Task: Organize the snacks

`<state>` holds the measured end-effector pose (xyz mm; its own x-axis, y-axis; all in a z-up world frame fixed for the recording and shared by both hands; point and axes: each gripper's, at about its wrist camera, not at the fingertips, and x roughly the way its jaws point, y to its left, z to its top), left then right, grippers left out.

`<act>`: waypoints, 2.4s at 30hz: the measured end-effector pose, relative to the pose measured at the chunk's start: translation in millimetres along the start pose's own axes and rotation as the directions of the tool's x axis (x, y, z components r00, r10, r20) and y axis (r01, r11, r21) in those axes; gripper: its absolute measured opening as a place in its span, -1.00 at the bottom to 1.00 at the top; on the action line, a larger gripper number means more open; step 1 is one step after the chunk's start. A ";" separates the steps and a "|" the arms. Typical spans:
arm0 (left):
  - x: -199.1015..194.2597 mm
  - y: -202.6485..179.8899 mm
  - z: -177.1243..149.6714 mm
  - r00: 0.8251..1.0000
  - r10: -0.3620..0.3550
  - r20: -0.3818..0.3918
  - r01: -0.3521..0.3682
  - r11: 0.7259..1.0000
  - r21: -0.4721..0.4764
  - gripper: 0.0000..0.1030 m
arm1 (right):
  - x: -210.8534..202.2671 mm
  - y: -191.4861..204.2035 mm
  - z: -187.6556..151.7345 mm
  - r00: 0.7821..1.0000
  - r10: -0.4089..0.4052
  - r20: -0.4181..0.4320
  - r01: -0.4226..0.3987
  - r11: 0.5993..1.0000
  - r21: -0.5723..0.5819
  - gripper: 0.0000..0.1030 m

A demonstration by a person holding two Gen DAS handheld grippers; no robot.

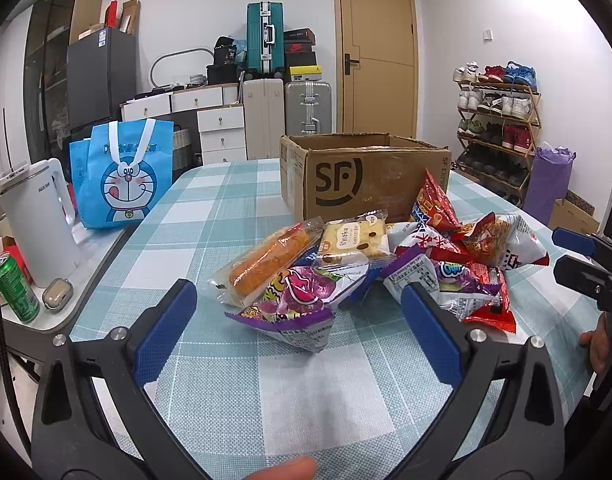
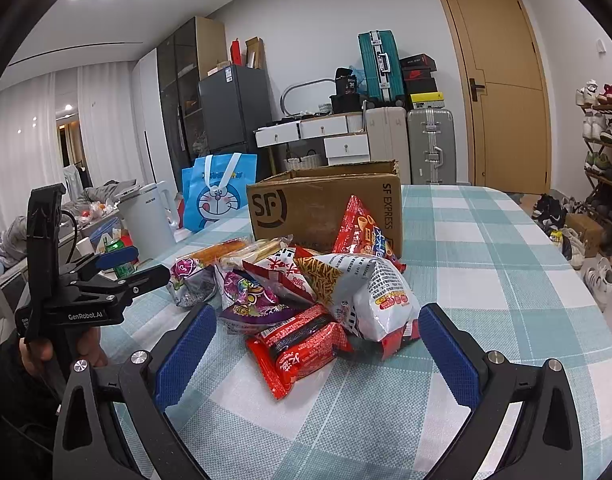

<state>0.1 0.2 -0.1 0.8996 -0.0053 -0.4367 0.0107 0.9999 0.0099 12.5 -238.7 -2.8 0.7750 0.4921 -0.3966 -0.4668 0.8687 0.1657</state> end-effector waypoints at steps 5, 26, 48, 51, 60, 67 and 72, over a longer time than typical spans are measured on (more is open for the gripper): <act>-0.2 0.0 -0.1 1.000 0.000 -0.001 0.000 1.000 0.000 0.98 | 0.2 -0.7 0.4 1.000 0.001 0.001 -0.001 1.000 0.000 0.99; 2.3 -4.7 -4.6 1.000 0.000 -0.001 0.000 1.000 0.008 0.98 | -0.5 0.3 -1.0 1.000 0.003 -0.001 -0.003 1.000 0.002 0.99; 2.6 -5.2 -4.8 1.000 -0.001 -0.005 0.001 1.000 0.011 0.98 | 0.5 5.3 -3.2 1.000 -0.016 -0.004 0.016 1.000 -0.020 0.99; 2.5 -4.8 -4.4 1.000 -0.001 -0.005 0.001 1.000 0.011 0.97 | 0.4 3.4 -2.3 1.000 -0.017 -0.008 0.017 1.000 -0.009 0.99; 9.2 -4.0 -4.3 0.999 0.012 -0.030 -0.013 1.000 -0.009 0.97 | 4.0 -7.1 3.1 0.999 -0.006 -0.049 0.008 0.999 0.047 0.99; 13.3 0.6 4.1 0.998 -0.002 -0.067 0.000 1.000 -0.025 0.97 | 6.2 -16.3 11.9 0.997 -0.052 -0.058 0.056 0.996 0.069 0.99; 20.3 -2.9 9.2 0.997 -0.006 -0.077 0.006 1.000 -0.004 0.97 | 15.1 -24.9 19.2 0.994 -0.056 -0.091 0.065 0.993 0.100 0.99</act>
<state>22.3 -3.0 -0.7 0.8632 -0.0104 -0.5048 0.0141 0.9999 0.0034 44.0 -251.7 4.5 0.7575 0.4358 -0.4860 -0.3705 0.9000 0.2295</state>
